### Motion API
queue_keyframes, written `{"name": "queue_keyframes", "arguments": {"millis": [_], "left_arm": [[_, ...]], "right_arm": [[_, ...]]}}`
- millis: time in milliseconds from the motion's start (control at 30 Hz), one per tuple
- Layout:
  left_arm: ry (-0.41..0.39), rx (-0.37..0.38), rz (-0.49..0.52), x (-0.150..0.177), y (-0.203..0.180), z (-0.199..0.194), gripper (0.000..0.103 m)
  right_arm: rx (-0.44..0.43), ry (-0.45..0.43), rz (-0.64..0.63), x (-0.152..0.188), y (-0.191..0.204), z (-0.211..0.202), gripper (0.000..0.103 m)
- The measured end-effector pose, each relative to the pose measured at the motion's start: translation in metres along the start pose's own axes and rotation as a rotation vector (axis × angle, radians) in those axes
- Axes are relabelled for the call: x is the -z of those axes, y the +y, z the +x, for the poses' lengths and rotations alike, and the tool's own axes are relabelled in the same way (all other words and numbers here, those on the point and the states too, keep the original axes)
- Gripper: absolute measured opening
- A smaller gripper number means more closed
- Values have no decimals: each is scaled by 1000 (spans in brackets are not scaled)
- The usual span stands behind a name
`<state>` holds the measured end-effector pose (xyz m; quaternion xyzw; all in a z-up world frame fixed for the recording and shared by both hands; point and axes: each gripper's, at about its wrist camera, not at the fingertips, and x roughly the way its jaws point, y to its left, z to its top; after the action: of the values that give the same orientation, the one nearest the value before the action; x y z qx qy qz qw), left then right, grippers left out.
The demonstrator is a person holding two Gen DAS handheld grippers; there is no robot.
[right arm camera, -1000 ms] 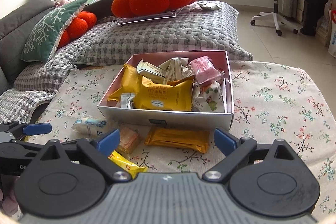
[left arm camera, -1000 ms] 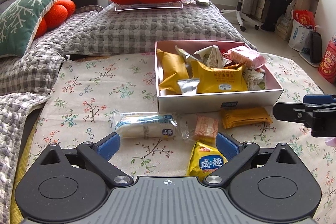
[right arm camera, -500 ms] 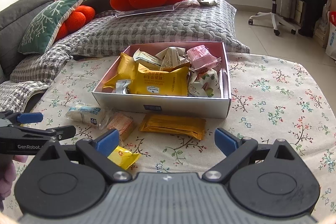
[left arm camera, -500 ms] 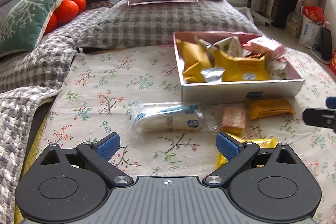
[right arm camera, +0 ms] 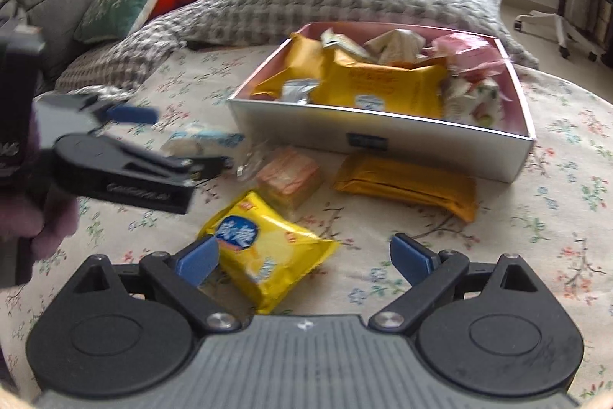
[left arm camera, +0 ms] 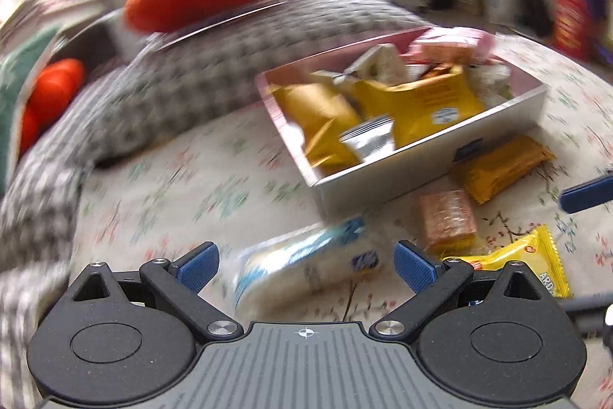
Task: Organize snacks
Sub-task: 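Grasp the white bread roll with the left gripper while the right approaches the yellow cracker pack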
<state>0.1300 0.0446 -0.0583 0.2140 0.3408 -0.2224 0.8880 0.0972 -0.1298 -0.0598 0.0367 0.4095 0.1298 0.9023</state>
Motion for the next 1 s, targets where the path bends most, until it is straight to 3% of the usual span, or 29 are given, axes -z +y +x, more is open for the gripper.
{"name": "queue_keyframes", "arguments": {"millis": [167, 333, 633, 800, 1000], "left_arm": [[12, 90, 125, -12, -6, 14, 99], [74, 135, 174, -13, -7, 32, 99], [104, 174, 65, -9, 3, 36, 98], [109, 181, -1, -4, 2, 27, 87], [122, 176, -35, 3, -6, 13, 71]], "right_arm": [[-34, 31, -58, -2, 14, 7, 95], [-35, 67, -80, -3, 19, 15, 92], [-9, 103, -154, 0, 29, 22, 90], [49, 90, -224, 6, 36, 20, 72], [92, 73, -242, 10, 35, 16, 66]]}}
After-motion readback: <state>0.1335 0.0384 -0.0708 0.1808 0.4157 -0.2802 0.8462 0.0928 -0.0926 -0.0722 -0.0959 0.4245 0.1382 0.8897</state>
